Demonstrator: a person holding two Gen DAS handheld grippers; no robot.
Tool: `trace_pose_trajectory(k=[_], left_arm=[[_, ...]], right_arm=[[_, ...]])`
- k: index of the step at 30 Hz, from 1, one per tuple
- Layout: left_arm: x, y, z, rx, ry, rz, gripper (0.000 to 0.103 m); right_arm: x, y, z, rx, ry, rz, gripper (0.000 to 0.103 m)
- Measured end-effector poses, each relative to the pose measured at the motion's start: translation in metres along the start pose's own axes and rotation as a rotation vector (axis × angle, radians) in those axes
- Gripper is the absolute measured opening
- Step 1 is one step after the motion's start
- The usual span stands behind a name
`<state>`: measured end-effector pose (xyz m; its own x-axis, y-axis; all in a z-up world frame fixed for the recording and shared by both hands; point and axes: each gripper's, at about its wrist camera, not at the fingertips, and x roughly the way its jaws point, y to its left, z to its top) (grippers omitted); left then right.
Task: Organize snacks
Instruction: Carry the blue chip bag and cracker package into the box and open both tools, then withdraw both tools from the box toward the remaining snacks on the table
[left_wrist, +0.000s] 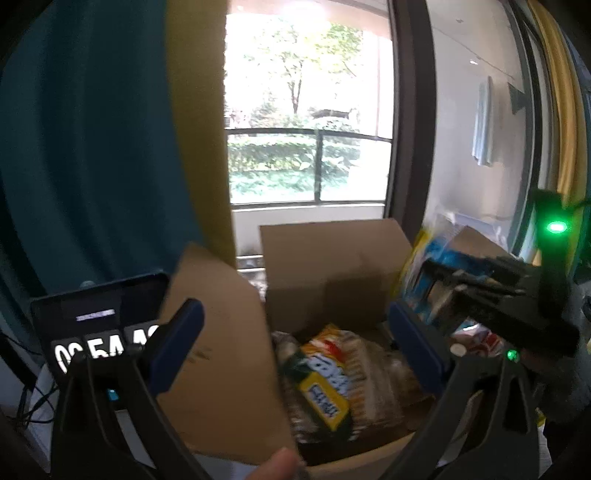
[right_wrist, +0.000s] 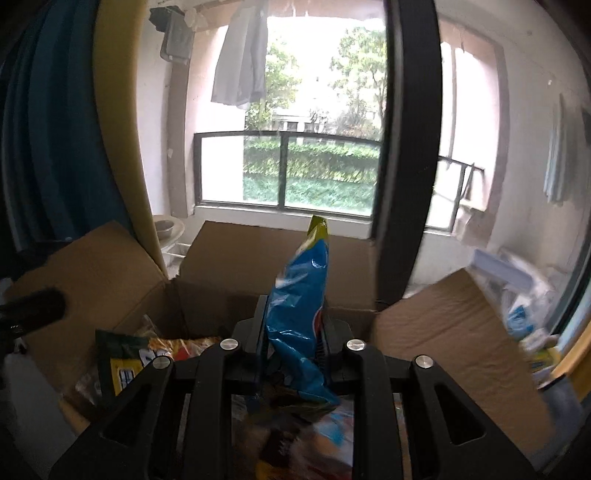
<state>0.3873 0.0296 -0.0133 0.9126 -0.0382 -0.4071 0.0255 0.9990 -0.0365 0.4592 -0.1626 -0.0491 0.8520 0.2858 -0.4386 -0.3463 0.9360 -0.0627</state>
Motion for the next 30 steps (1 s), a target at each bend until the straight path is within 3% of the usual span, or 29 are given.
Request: trace_pose_trajectory(k=[1,3,17,30], left_arm=[[-0.001,0.005,0.000,-0.009,0.000,0.003,0.101],[-0.002,0.013,-0.001,-0.023,-0.003,0.008,0.101],[-0.032,0.014,-0.007,-0.060,-0.025,-0.017,0.101],[-0.077,-0.016,-0.019,-0.054,-0.039,-0.053,0.101]], right_arm=[[0.009,0.001,0.002,0.014,0.031,0.004,0.062],[0.014,0.001,0.007,0.049,0.027,-0.009,0.068],[-0.026,0.015,0.005,-0.008,0.041,-0.035,0.068],[-0.109,0.013,-0.012,-0.005,0.010,0.030,0.068]])
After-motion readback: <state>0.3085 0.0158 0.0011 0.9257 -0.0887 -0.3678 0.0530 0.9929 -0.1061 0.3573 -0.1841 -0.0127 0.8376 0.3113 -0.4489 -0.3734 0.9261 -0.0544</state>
